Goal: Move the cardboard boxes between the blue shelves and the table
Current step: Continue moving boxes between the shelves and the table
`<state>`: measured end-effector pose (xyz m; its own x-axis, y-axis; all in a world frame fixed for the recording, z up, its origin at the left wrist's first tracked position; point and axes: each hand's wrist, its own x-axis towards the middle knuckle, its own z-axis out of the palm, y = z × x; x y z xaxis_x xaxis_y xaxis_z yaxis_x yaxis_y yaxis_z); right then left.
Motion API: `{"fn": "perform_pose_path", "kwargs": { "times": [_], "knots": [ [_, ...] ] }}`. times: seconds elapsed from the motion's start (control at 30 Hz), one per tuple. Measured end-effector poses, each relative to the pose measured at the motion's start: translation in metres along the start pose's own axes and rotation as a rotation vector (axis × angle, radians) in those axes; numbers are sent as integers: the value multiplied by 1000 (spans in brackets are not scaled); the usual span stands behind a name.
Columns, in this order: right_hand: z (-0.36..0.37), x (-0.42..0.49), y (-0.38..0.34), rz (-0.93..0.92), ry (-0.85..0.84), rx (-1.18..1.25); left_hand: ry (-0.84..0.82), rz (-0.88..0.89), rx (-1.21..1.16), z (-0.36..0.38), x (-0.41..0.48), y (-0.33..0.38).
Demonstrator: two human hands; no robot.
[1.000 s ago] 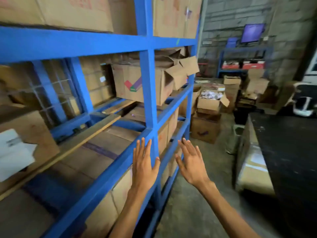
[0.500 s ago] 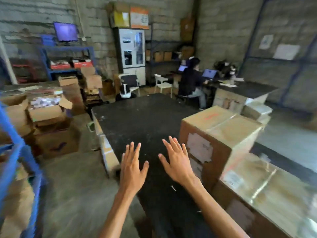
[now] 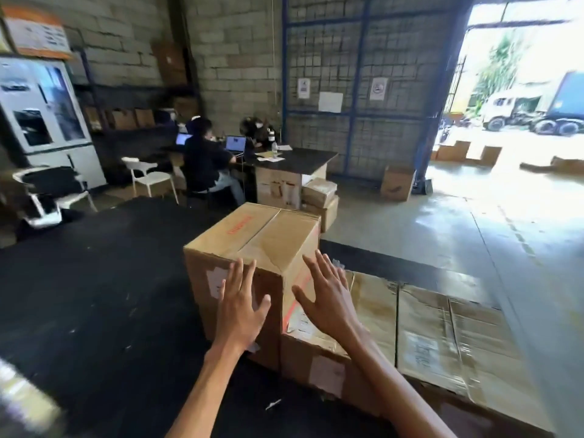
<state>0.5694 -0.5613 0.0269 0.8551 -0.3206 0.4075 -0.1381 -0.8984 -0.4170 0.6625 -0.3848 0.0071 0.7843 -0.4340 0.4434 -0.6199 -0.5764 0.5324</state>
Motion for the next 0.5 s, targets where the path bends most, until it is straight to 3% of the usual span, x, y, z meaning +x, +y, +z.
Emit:
{"fn": "perform_pose_path", "kwargs": {
  "times": [0.13, 0.3, 0.5],
  "knots": [
    [20, 14, 2, 35, -58, 68, -8, -3, 56, 0, 25, -26],
    [56, 40, -8, 83, -162, 92, -15, -138, 144, -24, 67, -87],
    [101, 62, -8, 153, -41, 150, -89, -271, 152, -44, 116, -155]
  ]
}}
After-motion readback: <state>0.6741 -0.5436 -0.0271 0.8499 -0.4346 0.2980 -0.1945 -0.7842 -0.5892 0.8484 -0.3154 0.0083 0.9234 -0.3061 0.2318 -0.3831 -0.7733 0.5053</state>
